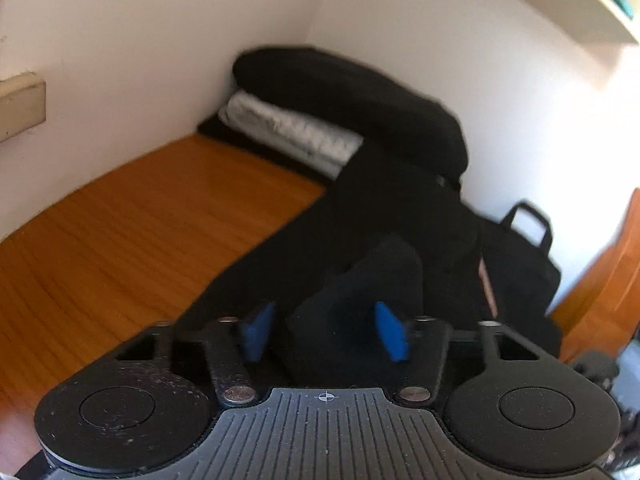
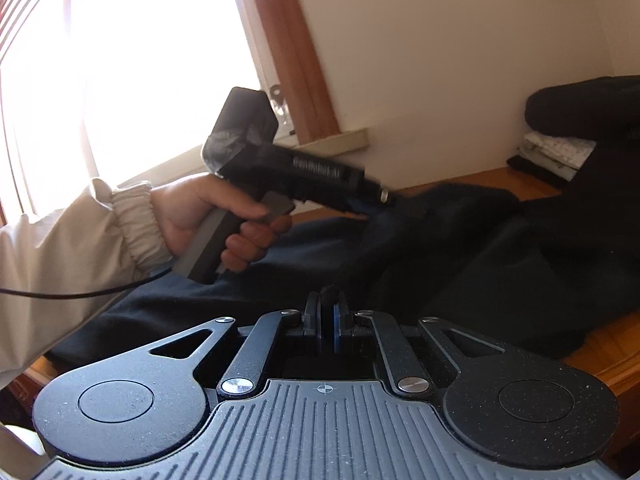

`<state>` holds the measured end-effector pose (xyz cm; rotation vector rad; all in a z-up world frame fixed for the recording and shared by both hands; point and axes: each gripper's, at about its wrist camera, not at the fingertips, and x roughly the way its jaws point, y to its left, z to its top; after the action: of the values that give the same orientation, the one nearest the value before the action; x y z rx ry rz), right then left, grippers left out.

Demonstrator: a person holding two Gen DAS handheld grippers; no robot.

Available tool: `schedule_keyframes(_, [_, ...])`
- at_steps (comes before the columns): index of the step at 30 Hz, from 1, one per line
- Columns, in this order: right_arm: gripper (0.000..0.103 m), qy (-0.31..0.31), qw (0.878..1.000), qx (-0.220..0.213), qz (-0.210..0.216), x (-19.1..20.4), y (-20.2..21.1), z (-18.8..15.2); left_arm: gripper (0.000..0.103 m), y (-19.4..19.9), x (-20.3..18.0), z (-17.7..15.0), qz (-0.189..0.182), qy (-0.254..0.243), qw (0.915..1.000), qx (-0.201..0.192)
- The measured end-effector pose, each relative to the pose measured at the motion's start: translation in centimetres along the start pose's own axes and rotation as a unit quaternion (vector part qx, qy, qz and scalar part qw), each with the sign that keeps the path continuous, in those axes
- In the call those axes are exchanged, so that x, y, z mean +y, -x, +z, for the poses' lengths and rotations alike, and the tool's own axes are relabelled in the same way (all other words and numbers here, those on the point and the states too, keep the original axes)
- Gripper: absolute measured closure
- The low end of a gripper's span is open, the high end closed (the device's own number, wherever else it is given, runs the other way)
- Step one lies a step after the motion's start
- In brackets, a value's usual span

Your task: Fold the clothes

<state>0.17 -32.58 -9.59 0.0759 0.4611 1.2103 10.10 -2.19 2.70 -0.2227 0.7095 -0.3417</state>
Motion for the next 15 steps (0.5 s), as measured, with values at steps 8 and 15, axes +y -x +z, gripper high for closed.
schedule_keyframes(8, [0.096,0.007,0.999,-0.034,-0.008,-0.3,0.8,0.7,0.094,1.9,-1.8,2.1,0.002,-0.007,0.9996,-0.028])
schedule_keyframes(15, [0.097,0.007,0.989,-0.141,-0.038,-2.2,6.4,7.9,0.094,7.7,-5.8,10.1,0.005,0.045,0.9889,-0.141])
